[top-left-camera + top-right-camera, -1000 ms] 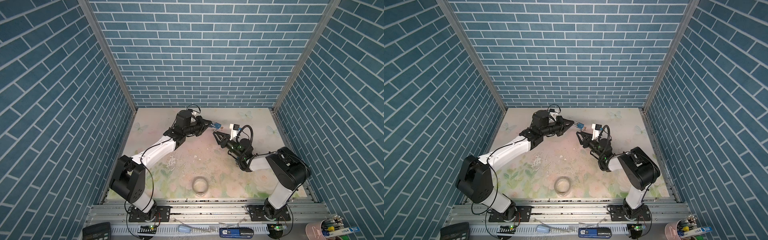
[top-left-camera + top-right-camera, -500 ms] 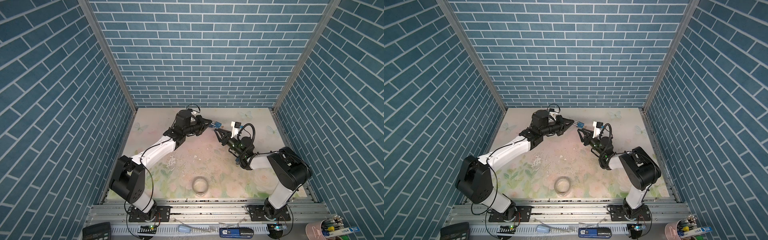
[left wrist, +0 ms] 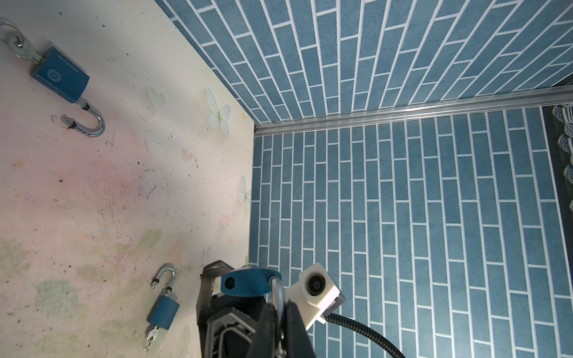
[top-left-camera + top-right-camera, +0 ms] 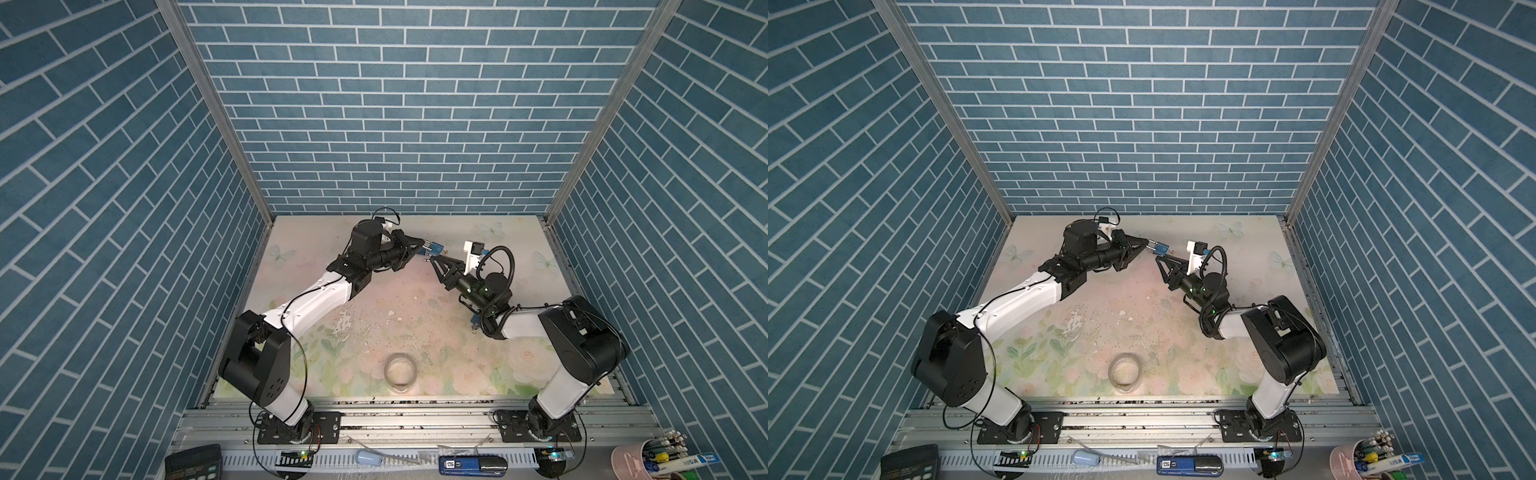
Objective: Lock with the key
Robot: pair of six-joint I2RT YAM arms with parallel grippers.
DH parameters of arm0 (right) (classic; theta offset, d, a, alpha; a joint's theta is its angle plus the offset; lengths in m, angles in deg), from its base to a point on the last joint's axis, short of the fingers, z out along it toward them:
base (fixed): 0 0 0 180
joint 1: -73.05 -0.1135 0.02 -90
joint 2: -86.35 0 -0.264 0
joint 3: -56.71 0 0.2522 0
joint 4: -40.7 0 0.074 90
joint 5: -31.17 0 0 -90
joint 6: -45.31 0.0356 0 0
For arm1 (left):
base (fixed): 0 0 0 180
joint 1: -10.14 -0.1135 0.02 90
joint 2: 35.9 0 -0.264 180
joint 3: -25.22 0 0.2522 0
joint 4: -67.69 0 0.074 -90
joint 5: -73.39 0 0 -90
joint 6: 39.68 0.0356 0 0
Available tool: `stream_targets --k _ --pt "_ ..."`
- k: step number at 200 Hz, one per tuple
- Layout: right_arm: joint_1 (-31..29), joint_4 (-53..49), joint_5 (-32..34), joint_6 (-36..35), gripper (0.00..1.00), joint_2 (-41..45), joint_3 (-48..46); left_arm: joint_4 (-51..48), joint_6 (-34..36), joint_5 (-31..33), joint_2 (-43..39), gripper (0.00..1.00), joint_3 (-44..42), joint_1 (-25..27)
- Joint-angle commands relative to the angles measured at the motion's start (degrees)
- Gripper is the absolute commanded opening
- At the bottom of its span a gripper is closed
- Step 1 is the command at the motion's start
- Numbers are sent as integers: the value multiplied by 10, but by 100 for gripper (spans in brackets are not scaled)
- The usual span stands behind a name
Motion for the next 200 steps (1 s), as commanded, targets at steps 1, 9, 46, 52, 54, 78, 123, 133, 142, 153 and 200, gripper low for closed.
stream_targets --k 1,9,46,52,54,78,123,133,142,153,200 --pt "2 26 -13 -15 39 27 14 40 -5 -7 8 0 -2 2" --pt "3 26 -14 -16 39 30 14 43 -7 -8 9 0 -3 3" --pt "6 28 -18 -14 39 34 17 46 -9 -9 11 0 -8 3" --pt "6 28 -18 -14 39 34 17 49 -12 -10 12 0 -10 2" --pt "6 27 -18 -14 39 36 16 51 -12 -11 12 0 -10 3" --pt "9 27 -8 -16 39 39 14 55 -15 -11 13 0 -14 2" --pt "20 27 -4 -15 40 37 20 57 -18 -13 13 0 -17 3" --pt "22 27 -6 -15 40 35 22 57 -17 -13 12 0 -17 3" --pt "23 26 -8 -15 41 36 24 57 -18 -14 12 0 -18 3" --pt "24 27 -9 -15 41 36 26 56 -18 -13 12 0 -20 3" --pt "25 29 -25 -4 40 32 37 63 -21 -13 19 0 -22 3"
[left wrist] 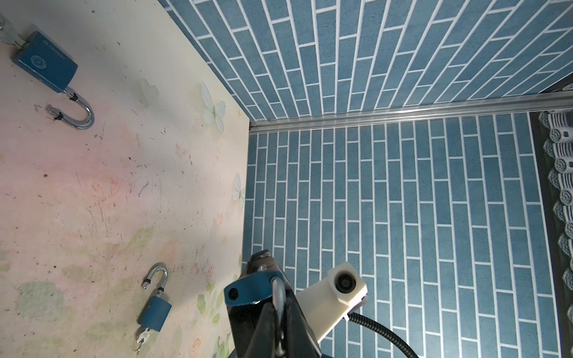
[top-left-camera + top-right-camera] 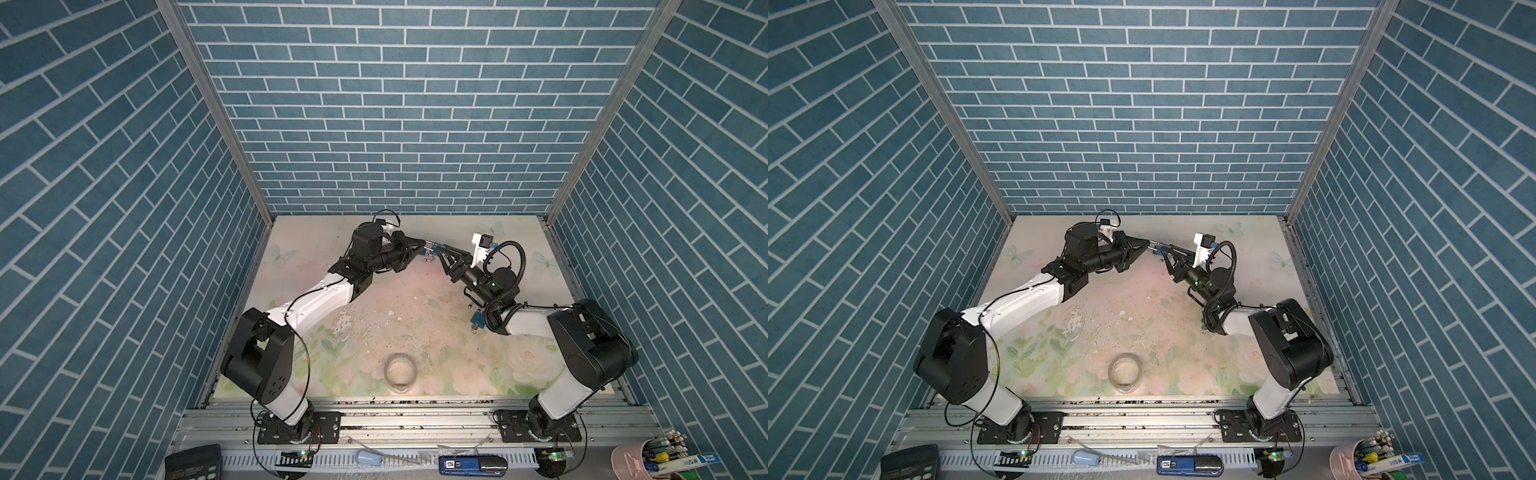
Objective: Lock with the key
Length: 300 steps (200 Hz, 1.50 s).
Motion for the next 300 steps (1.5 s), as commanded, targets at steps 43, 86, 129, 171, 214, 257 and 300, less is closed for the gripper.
stream_targets --k 43,86,129,171,214,257,300 --pt "1 28 -22 6 42 13 13 33 -8 -4 9 0 -4 2" --pt "1 29 -21 14 44 3 15 27 -8 3 -7 0 -5 3" --pt "1 29 -22 30 45 6 22 52 -30 10 -7 0 -12 5" --pt "1 29 -15 37 45 3 19 53 -36 9 -10 0 4 10" --pt "1 30 -22 48 42 2 23 54 -37 18 -16 0 -1 11" --pt "1 30 -21 60 39 24 8 72 -43 24 -12 0 -7 11" --pt "2 30 -29 73 31 39 5 77 -42 21 -3 0 -3 11"
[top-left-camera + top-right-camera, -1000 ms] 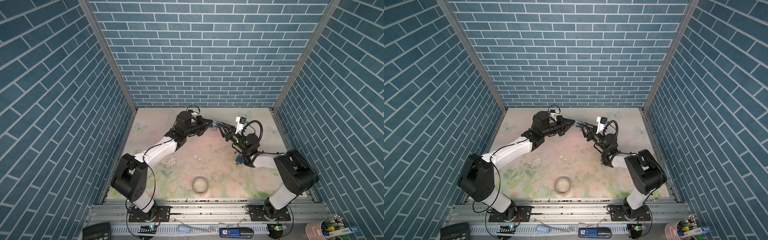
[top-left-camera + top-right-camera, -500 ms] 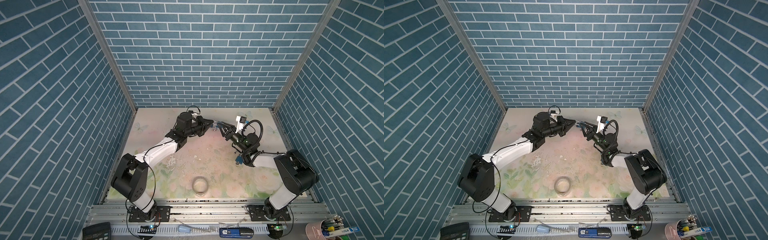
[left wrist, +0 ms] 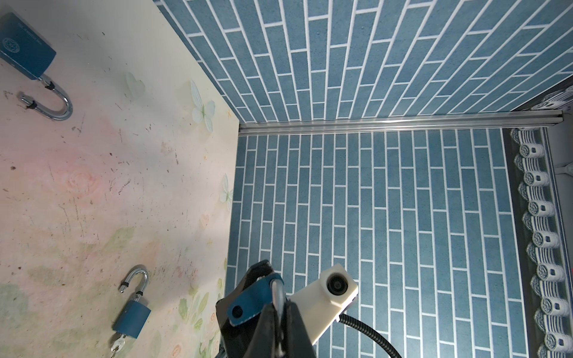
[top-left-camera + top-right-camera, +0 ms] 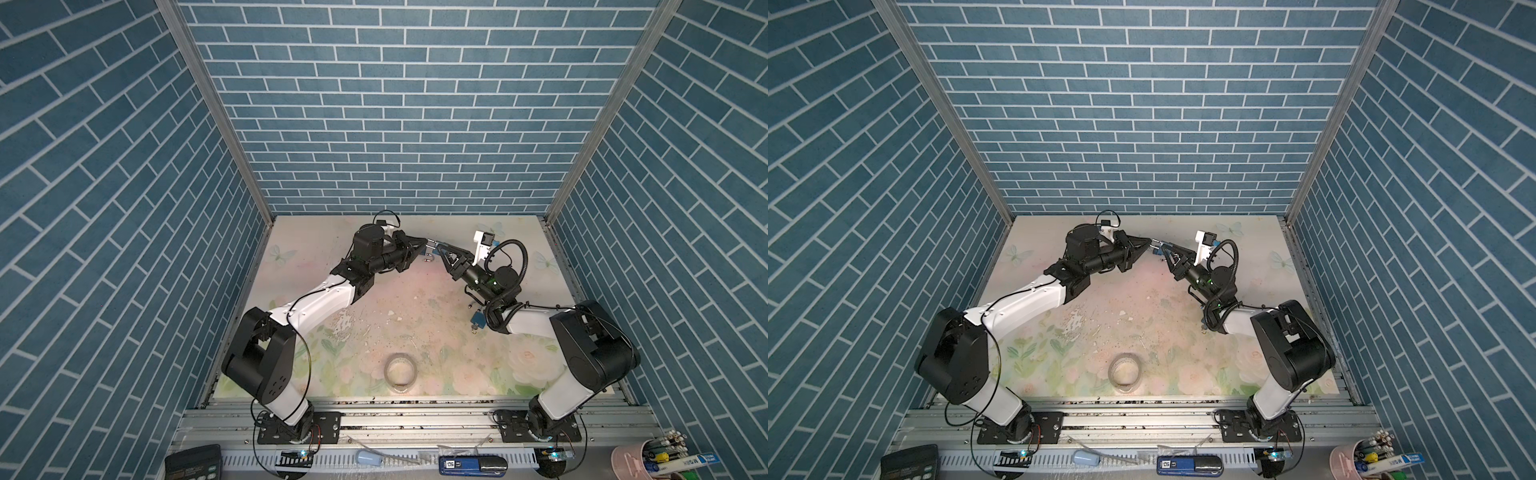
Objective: Lock with the key
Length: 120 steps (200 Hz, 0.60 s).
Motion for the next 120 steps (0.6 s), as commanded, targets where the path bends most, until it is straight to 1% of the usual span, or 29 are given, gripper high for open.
stream_targets --k 1,29,50,73,91,120 --pt "-1 31 -17 21 30 27 -1 34 1 5 -5 0 6 2" --pt "-2 31 -28 30 28 31 8 40 -1 5 -2 0 0 2" --pt "-2 31 -30 37 22 32 10 41 6 4 -1 0 2 4" --pt "-1 30 -35 46 17 34 16 29 31 -2 1 0 8 4" --pt "2 30 -42 64 15 36 27 25 53 -19 8 0 12 5" --pt "11 28 -47 95 11 33 39 59 64 -32 13 0 -9 7"
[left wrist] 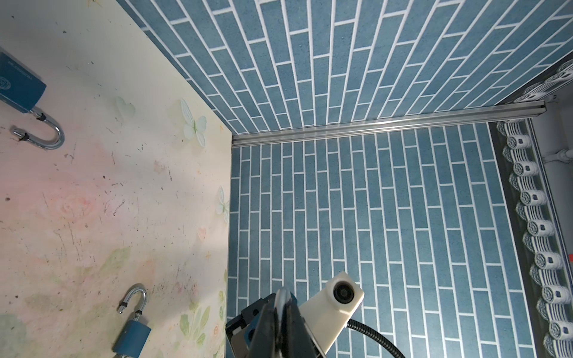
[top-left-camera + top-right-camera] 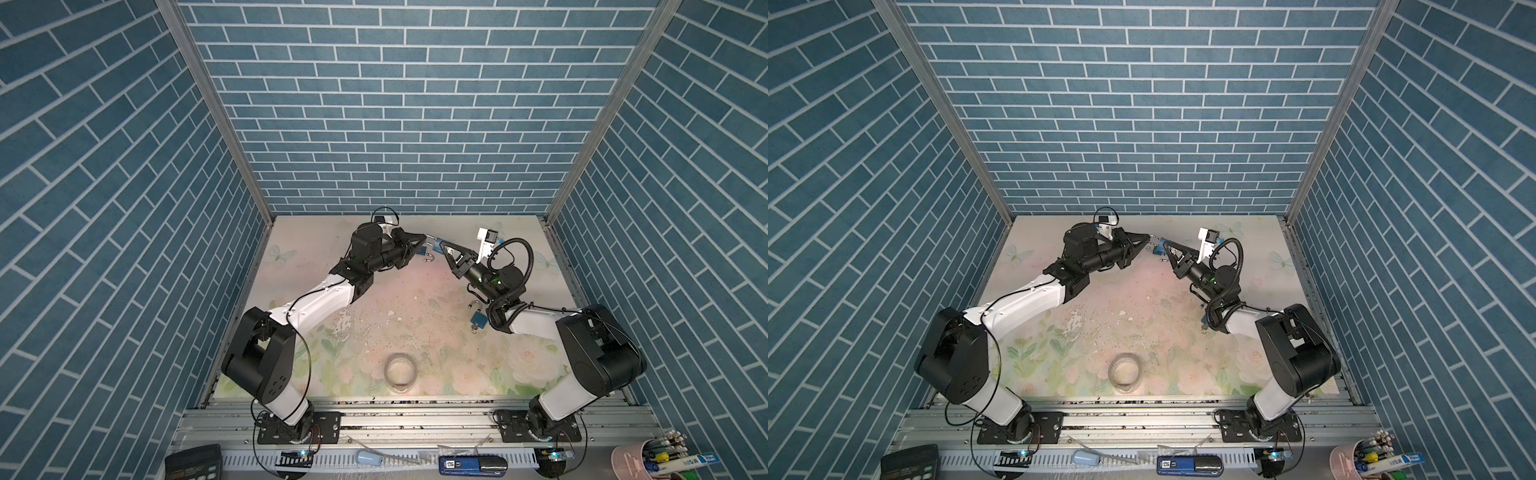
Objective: Lock with the key
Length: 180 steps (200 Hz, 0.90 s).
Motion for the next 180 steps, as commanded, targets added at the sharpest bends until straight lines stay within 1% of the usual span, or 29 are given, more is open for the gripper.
stream_targets --k 1,10,39,53,101,135,151,180 --pt "5 24 -20 44 11 13 35 40 33 -37 13 0 -11 9" --pt "8 23 -22 57 9 7 38 39 45 -38 11 0 -12 10" --pt "20 22 -24 100 4 -21 54 18 117 -44 -4 0 -2 10" --pt "20 -10 -28 104 1 -28 69 0 150 -40 -10 0 1 10" --pt "23 -82 -36 121 0 -23 86 -30 258 -38 -29 0 8 10" --pt "23 -118 -36 121 0 -16 93 -47 287 -36 -33 0 11 10" --pt "22 -142 -36 122 0 -16 102 -33 282 -42 -32 0 5 11" --pt "22 -173 -38 129 0 -16 115 -32 294 -41 -40 0 -1 16"
